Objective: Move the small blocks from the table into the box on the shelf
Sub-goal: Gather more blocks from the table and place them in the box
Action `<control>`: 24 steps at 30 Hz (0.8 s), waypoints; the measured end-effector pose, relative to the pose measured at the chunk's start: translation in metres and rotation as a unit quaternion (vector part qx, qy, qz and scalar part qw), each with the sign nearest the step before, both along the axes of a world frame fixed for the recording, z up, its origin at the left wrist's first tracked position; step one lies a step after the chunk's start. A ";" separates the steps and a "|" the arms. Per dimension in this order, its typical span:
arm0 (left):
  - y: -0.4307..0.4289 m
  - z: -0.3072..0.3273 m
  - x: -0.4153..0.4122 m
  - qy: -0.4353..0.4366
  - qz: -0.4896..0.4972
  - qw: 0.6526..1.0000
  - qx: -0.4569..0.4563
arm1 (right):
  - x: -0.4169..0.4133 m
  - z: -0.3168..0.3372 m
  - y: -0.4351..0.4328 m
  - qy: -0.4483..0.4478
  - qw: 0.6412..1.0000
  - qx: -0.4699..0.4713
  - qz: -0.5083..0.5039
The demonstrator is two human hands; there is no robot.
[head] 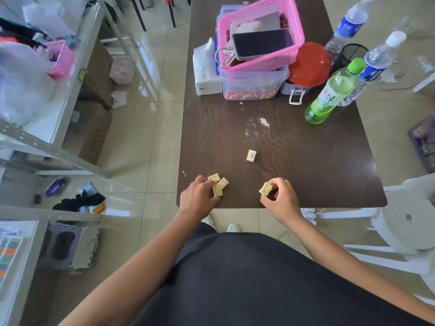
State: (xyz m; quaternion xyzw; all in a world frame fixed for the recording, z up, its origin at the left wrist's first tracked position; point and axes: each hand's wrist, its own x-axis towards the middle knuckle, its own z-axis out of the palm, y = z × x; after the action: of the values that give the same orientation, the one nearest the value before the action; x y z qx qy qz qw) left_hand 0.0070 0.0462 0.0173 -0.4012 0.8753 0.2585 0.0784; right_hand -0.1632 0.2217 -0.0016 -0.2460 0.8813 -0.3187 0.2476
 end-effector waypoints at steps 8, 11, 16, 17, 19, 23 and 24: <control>0.001 0.002 -0.008 -0.001 -0.004 1.000 -0.015 | -0.005 -0.001 -0.003 0.007 1.000 0.013 0.024; -0.001 0.005 -0.022 0.020 -0.027 0.999 -0.031 | -0.004 -0.002 -0.001 0.002 1.000 0.017 0.026; -0.024 0.009 -0.035 -0.021 -0.124 0.991 0.037 | -0.001 0.000 0.000 -0.001 1.000 0.003 0.011; -0.028 0.010 -0.035 -0.024 -0.135 0.990 0.045 | -0.001 0.000 0.000 -0.001 1.000 0.001 0.009; -0.036 0.010 -0.033 -0.025 -0.147 0.988 0.045 | 0.000 0.001 0.000 0.000 1.000 -0.002 0.007; -0.038 0.007 -0.030 -0.038 -0.158 0.986 0.024 | 0.002 0.000 0.000 0.010 1.000 -0.002 0.007; -0.036 0.007 -0.030 -0.042 -0.161 0.986 0.014 | 0.003 0.000 0.000 0.013 1.000 0.002 0.008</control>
State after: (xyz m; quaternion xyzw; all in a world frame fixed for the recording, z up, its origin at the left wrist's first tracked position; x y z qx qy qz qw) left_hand -0.0233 0.0104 0.0240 -0.2644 0.9206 0.2379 0.1610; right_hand -0.1598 0.2220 -0.0016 -0.2567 0.8831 -0.3118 0.2387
